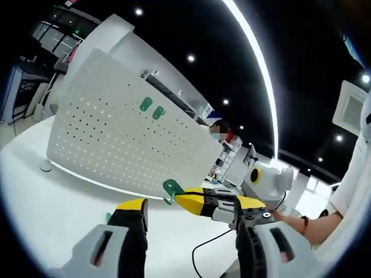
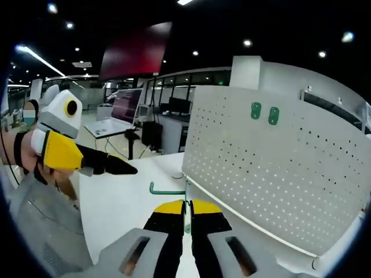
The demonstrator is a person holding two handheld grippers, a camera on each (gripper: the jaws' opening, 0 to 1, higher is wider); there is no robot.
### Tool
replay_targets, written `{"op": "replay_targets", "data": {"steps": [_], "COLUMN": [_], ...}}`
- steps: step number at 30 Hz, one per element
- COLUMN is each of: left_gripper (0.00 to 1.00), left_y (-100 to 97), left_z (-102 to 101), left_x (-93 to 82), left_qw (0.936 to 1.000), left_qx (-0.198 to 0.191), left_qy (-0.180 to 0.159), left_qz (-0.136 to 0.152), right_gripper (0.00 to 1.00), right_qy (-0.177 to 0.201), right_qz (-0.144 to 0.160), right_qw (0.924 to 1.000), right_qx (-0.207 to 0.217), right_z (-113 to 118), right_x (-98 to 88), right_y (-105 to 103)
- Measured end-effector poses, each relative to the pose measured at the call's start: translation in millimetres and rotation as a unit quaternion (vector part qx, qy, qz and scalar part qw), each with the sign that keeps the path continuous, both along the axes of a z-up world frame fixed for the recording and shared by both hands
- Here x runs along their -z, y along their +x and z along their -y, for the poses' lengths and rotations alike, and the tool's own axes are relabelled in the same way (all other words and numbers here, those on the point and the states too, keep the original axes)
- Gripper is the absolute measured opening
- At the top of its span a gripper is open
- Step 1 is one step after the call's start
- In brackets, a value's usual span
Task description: Insert the hook assembly into the mounting plate slot until the hook locks in place.
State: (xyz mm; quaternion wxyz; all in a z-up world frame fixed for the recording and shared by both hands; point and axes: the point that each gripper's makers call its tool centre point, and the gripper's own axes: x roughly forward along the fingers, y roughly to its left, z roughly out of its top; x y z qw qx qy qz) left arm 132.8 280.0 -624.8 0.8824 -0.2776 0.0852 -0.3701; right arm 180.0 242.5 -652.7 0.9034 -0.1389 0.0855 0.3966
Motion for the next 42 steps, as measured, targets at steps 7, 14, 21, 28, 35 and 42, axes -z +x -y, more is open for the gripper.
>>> {"op": "replay_targets", "data": {"steps": [7, 14, 21, 28, 35, 42], "left_gripper": [0.57, 0.52, 0.41, 0.32, 0.25, 0.17], "left_y": [0.9, 1.0, 1.7, 1.4, 1.7, 1.0], "left_z": [1, 2, 0, -6, -8, -14], "left_x": [-3.2, -5.0, -7.2, -8.9, -14.9, -13.6], "left_qw": [0.9997, 0.9992, 0.9971, 0.9961, 0.9941, 0.9920], "left_qx": [0.001, 0.003, 0.007, 0.004, 0.003, -0.001], "left_qy": [-0.023, -0.039, -0.069, -0.081, -0.103, -0.119], "left_qz": [-0.007, -0.012, -0.030, -0.033, -0.034, -0.043], "right_gripper": [0.02, 0.02, 0.02, 0.02, 0.02, 0.02], "right_qy": [0.018, 0.041, 0.055, 0.069, 0.082, 0.085], "right_qz": [0.016, 0.033, 0.030, 0.033, 0.044, 0.050], "right_qw": [0.9995, 0.9978, 0.9971, 0.9953, 0.9924, 0.9912], "right_qx": [-0.022, -0.041, -0.041, -0.059, -0.080, -0.089], "right_z": [-13, -23, -27, -35, -43, -46], "right_x": [-13.0, -27.4, -30.4, -34.6, -40.8, -44.4], "right_y": [-11, -17, -22, -26, -34, -37]}}
